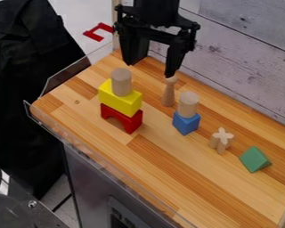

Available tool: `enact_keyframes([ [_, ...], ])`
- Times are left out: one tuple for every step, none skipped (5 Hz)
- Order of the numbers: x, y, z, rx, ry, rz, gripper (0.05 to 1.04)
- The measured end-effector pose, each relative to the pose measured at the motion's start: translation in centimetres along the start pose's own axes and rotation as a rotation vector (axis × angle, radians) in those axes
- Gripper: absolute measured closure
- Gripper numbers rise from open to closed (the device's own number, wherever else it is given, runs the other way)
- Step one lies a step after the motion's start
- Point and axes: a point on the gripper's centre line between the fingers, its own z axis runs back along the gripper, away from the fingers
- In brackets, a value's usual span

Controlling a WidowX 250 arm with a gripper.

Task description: Take the cylinder from the yellow rectangle block and put it on top of the plus

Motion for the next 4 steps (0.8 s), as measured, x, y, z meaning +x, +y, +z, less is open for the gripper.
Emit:
enact_keyframes([
  [-0.2,0.1,-0.9,0.005,0.033,0.002,0.085],
  [-0.4,1.1,-1.6,-0.039,0.044,0.019,0.085],
  [0.0,2.5,-1.4,-0.048,0.029,0.055,0.085],
  [0.3,3.3,-1.1,-0.051,0.019,0.071,0.085],
])
